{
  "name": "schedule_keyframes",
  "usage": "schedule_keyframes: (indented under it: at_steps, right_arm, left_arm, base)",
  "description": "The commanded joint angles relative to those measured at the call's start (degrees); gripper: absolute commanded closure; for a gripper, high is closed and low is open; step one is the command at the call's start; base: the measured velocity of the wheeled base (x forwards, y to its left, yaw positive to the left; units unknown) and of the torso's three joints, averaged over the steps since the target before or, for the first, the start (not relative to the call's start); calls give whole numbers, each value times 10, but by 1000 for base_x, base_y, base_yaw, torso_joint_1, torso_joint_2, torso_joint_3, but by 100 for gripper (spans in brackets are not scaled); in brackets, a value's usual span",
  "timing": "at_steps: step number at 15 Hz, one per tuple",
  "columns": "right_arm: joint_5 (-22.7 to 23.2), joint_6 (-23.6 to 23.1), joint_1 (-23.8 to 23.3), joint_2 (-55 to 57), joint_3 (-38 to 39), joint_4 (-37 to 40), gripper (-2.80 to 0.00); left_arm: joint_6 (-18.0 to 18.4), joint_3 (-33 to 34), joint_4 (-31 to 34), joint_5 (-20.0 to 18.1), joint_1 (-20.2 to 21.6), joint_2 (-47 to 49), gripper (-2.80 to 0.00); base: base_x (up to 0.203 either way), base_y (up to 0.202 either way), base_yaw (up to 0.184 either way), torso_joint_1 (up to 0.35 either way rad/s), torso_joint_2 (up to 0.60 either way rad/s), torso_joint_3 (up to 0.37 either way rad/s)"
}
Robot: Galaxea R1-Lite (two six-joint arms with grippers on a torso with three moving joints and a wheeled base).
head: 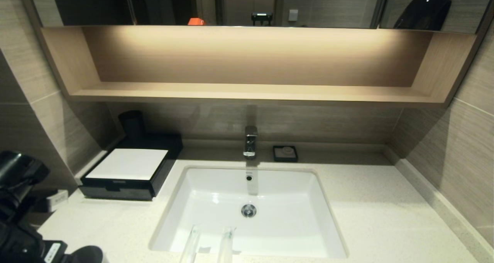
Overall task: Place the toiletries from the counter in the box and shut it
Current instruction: Pick up the cup
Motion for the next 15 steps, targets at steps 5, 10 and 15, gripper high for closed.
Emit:
schedule_keyframes:
  at_steps: [5, 10, 15]
  right_arm:
    - [0, 0, 0, -1, 0, 0, 0]
    - [0, 0, 0, -1, 0, 0, 0]
    - [0, 0, 0, -1, 0, 0, 0]
  left_arm:
    - [-1, 23, -37, -1, 8, 36, -280]
    - [-4, 23, -40, -2, 9, 51, -280]
    - [-4, 28, -47, -2, 9, 60, -280]
  base:
    - [0, 0, 0, 0, 0, 0]
    - [0, 0, 0, 0, 0, 0]
    - [0, 0, 0, 0, 0, 0]
